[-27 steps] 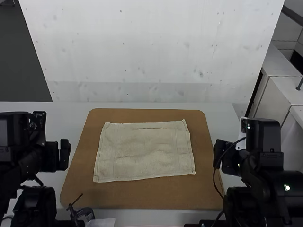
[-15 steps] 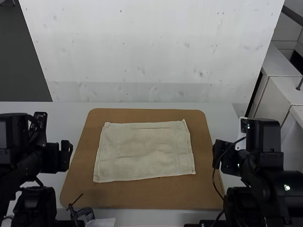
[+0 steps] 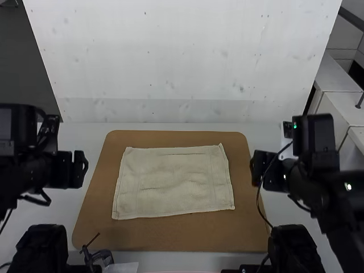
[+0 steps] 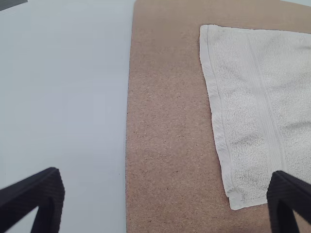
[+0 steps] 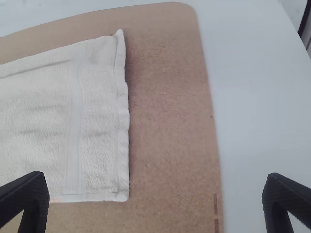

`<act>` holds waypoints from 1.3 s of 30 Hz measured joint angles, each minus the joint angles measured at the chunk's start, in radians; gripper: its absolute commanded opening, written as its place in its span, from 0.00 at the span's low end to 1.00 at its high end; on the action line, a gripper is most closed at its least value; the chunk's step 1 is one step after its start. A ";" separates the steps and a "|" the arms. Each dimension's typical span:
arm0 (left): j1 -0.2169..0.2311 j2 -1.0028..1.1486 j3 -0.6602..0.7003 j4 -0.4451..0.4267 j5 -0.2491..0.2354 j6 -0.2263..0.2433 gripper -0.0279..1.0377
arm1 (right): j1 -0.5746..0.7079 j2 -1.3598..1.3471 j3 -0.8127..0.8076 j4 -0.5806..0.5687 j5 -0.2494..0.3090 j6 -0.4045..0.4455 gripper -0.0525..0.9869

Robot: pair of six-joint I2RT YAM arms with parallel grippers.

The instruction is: Fold the towel.

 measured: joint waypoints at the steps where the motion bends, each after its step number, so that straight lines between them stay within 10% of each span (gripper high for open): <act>1: 0.000 0.044 0.007 0.028 0.002 0.000 0.90 | 0.003 0.064 0.004 0.044 -0.003 0.002 0.97; 15: -0.011 0.717 0.103 0.328 -0.001 0.011 0.94 | 0.027 1.037 0.170 0.471 -0.011 0.037 0.97; 39: -0.002 1.091 0.239 0.489 -0.022 0.018 0.94 | 0.121 1.782 0.697 0.485 0.043 0.037 0.92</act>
